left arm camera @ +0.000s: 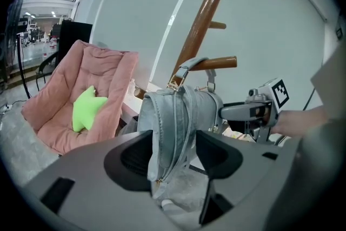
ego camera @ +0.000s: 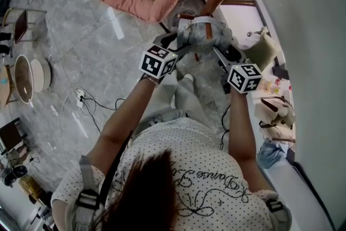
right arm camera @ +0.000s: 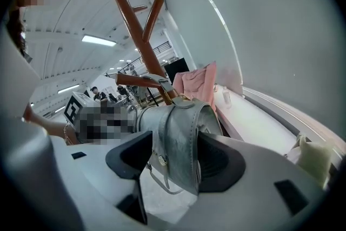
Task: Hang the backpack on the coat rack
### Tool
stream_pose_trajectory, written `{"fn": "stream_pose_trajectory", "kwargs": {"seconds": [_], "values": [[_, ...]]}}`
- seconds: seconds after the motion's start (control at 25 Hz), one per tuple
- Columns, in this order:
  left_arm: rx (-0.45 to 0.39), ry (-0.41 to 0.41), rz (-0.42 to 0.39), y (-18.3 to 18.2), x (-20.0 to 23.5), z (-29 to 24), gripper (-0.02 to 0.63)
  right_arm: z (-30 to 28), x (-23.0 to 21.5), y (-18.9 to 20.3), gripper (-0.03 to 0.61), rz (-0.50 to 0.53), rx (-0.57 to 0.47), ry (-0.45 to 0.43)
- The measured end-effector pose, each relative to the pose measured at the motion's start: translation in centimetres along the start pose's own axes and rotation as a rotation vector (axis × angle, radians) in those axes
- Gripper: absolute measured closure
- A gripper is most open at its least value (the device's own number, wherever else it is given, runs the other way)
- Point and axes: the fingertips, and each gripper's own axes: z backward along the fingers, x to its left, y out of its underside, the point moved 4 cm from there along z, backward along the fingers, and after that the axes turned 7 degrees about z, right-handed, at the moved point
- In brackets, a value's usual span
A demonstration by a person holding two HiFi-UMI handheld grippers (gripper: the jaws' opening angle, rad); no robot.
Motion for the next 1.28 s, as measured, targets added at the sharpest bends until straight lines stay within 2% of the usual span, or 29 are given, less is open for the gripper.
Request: {"fn": "stream_pose_trajectory", "kwargs": {"seconds": [0.24, 0.56, 0.88, 1.12, 1.28], "values": [[-0.018, -0.009, -0.015, -0.2, -0.3, 1.5, 0.373, 1.5, 0.0, -0.3, 0.299, 0.014, -0.003, 0.039], [-0.059, 0.002, -0.048, -1.3, -1.4, 3.7, 0.373, 3.8, 0.9, -1.6, 0.311, 0.03, -0.04, 0.061], [-0.152, -0.012, -0.1, -3.7, -2.6, 6.4, 0.377, 5.3, 2.9, -4.4, 0.333, 0.069, -0.116, 0.072], [-0.231, -0.001, -0.131, -5.9, -3.5, 8.3, 0.434, 6.4, 4.8, -7.1, 0.37, 0.176, -0.133, 0.081], [-0.282, 0.009, -0.157, -7.5, -4.3, 9.6, 0.482, 7.0, 5.6, -8.6, 0.408, 0.2, -0.166, 0.092]]}}
